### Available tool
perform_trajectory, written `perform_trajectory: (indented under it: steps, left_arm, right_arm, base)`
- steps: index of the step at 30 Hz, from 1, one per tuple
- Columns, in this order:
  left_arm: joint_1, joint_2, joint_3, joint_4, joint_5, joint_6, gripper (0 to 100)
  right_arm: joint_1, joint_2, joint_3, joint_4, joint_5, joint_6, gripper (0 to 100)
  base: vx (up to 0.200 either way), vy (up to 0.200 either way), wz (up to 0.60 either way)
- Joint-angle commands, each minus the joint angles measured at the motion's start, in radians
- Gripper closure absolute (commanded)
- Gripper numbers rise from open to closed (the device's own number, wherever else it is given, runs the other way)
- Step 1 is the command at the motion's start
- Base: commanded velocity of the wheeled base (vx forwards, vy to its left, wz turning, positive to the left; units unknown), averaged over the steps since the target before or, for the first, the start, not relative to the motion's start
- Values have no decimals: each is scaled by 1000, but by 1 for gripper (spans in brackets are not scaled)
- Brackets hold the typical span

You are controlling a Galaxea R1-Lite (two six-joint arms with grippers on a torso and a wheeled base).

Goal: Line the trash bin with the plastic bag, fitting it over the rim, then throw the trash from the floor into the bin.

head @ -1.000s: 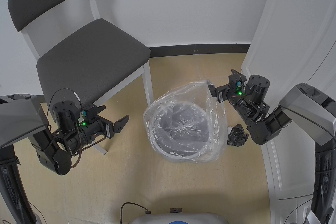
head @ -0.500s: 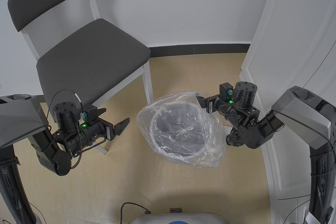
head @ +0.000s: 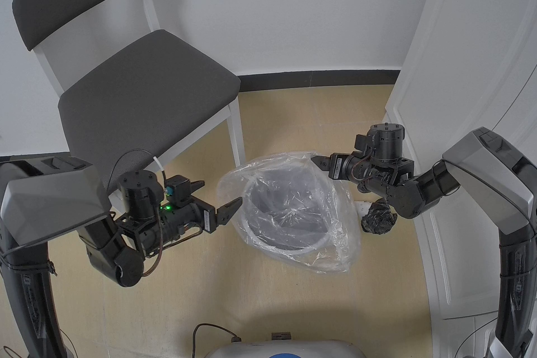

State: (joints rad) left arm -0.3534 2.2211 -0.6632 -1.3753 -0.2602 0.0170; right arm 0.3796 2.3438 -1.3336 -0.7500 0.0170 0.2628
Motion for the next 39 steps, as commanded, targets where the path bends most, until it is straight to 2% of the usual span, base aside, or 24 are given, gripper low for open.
perform_trajectory:
  steps: [1, 6, 10, 16, 20, 27, 29, 30, 33, 39]
  left_arm:
    - [-64, 103, -133, 32, 1, -14, 0]
    - [-102, 157, -243, 131, 1, -12, 0]
    - [-139, 223, -404, 213, 7, -8, 0]
    - [-202, 316, -696, 386, 145, -15, 0]
    - [-213, 377, -837, 449, 156, -17, 0]
    - [-217, 534, -1193, 636, 320, -23, 0]
    - [-217, 551, -1244, 668, 343, -35, 0]
    - [-217, 575, -1319, 728, 378, -62, 0]
    - [-216, 585, -1337, 783, 411, -88, 0]
    - [-214, 591, -1337, 776, 440, -94, 0]
  right_arm:
    - [-13, -17, 2, 14, 8, 9, 0]
    - [-8, -17, 11, 8, 8, 10, 0]
    - [16, -46, 48, -32, 6, 9, 0]
    - [84, -139, 172, -66, 9, 6, 0]
    - [110, -172, 251, -114, 17, 1, 0]
    - [137, -193, 361, -164, 27, -5, 0]
    - [140, -198, 373, -170, 27, -5, 0]
    - [144, -205, 389, -180, 27, -7, 0]
    - [156, -218, 409, -181, 29, -8, 0]
    - [145, -297, 511, -184, 32, -71, 0]
  base:
    - [0, 0, 0]
    - [0, 0, 0]
    - [0, 0, 0]
    - [0, 0, 0]
    - [0, 0, 0]
    - [0, 0, 0]
    - [0, 0, 0]
    - [0, 0, 0]
    - [0, 0, 0]
    - [0, 0, 0]
